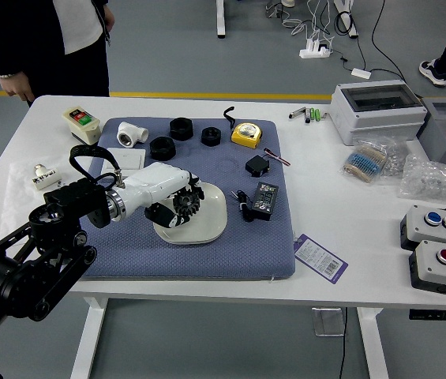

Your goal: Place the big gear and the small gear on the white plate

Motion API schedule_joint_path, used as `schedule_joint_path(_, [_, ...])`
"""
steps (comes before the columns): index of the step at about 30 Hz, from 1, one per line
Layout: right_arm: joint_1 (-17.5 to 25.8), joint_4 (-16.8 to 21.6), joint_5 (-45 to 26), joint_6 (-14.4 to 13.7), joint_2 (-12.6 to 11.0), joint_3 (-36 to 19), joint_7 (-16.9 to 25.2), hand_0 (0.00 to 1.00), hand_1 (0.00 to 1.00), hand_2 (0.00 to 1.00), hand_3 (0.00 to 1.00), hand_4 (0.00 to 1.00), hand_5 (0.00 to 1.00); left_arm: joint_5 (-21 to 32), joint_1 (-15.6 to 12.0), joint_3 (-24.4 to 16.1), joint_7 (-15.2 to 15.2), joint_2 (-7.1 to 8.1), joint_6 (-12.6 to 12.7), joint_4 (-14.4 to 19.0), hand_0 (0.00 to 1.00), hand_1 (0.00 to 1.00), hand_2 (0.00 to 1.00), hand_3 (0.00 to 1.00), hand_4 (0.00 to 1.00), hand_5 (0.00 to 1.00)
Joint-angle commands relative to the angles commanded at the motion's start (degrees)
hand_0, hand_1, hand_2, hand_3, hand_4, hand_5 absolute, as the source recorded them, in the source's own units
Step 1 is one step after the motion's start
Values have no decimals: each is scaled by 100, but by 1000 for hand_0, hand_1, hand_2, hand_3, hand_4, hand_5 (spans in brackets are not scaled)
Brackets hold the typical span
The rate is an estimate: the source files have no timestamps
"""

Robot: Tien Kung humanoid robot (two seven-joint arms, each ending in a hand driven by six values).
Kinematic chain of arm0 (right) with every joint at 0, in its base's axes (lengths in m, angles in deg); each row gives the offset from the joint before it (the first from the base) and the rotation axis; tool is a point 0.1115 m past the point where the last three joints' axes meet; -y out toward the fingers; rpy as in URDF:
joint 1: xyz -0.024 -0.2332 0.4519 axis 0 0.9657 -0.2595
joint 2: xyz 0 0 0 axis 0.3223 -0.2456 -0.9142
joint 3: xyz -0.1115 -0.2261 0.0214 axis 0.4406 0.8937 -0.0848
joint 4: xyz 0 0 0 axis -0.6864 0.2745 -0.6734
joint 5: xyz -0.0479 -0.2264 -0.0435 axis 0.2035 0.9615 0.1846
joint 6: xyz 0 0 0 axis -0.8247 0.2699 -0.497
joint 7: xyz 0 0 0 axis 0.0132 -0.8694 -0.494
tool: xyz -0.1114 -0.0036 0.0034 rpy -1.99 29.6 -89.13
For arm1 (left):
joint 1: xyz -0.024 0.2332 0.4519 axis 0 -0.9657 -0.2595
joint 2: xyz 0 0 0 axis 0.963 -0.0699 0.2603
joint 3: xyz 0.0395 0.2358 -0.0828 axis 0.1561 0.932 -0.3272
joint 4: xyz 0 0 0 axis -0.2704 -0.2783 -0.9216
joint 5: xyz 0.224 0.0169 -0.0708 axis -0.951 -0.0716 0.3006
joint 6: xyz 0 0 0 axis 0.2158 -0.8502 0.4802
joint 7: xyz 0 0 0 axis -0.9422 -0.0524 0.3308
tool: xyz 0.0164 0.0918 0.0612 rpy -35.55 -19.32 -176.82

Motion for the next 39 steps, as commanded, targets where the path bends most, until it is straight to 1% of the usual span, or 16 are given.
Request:
schedule_joint_path(1, [-1, 0, -1, 0, -1, 3, 0, 708, 733, 784, 615, 841, 698, -8, 25, 26, 7, -16, 3, -39, 344, 390, 436, 506, 434, 2])
schedule_joint_path(2, [-2, 1, -4, 0, -2, 7, 0, 708, 734, 784, 615, 842, 697, -15, 53, 48, 21, -36, 5, -83, 373, 480, 529, 606, 927, 30])
schedule_joint_path(7, [2, 3, -8, 1, -2, 12, -1, 708, 734, 784, 615, 842, 697, -15, 166, 145, 64, -125, 60, -286, 373, 480, 529, 606, 927, 30])
schedule_joint_path(8, [3, 3, -5, 1, -2, 14, -1, 708, 734, 784, 615, 842, 697, -15, 190, 165, 77, -144, 77, -326, 384, 522, 565, 665, 998, 113])
schedule_joint_path(13, [15, 3, -11, 0, 0, 25, -1, 708, 734, 784, 615, 842, 697, -15, 259, 209, 125, -196, 99, -395, 384, 522, 565, 665, 998, 113])
schedule_joint_path(14, [17, 3, -11, 0, 0, 26, -1, 707, 735, 784, 615, 843, 699, -15, 265, 212, 131, -200, 99, -398, 393, 547, 602, 716, 998, 165])
schedule_joint_path(17, [26, 4, -11, -1, -1, 32, -1, 707, 735, 784, 615, 843, 699, -15, 284, 217, 166, -207, 84, -418, 393, 547, 602, 716, 998, 165])
schedule_joint_path(20, [39, 4, -18, -2, 2, 39, 1, 707, 735, 784, 615, 843, 699, -15, 265, 174, 190, -195, 74, -368, 402, 550, 629, 756, 998, 180])
schedule_joint_path(23, [50, 3, -17, -2, 5, 39, 3, 707, 735, 784, 615, 843, 699, -15, 239, 114, 201, -164, 62, -277, 402, 550, 629, 756, 998, 180])
schedule_joint_path(25, [61, 2, -14, -2, 5, 43, 3, 707, 735, 784, 615, 843, 699, -15, 214, 36, 246, -97, 53, -156, 402, 550, 629, 756, 998, 180])
schedule_joint_path(26, [65, 1, -13, -1, 6, 38, 4, 707, 735, 784, 615, 844, 700, -15, 200, -23, 274, -56, 39, -90, 385, 524, 573, 673, 950, 97])
schedule_joint_path(31, [77, -2, -17, 5, 9, 29, 6, 707, 735, 784, 615, 844, 700, -15, 166, -225, 324, 120, -6, 108, 385, 524, 573, 673, 950, 97])
schedule_joint_path(32, [75, 0, -10, 3, 9, 20, 5, 707, 734, 784, 616, 843, 699, -15, 173, -260, 323, 180, -6, 116, 371, 492, 549, 636, 635, 2])
schedule_joint_path(37, [68, 1, -2, 4, 7, -2, 3, 707, 734, 784, 616, 843, 699, -15, 199, -396, 341, 372, -74, -27, 371, 492, 549, 636, 635, 2])
schedule_joint_path(38, [67, 1, -2, 4, 6, -3, 3, 707, 734, 784, 616, 844, 700, -15, 199, -404, 343, 383, -80, -38, 372, 488, 542, 627, 539, 2])
schedule_joint_path(39, [67, 2, 2, 4, 5, -16, 4, 707, 734, 784, 616, 844, 700, -15, 204, -435, 353, 436, -106, -95, 372, 488, 542, 627, 539, 2])
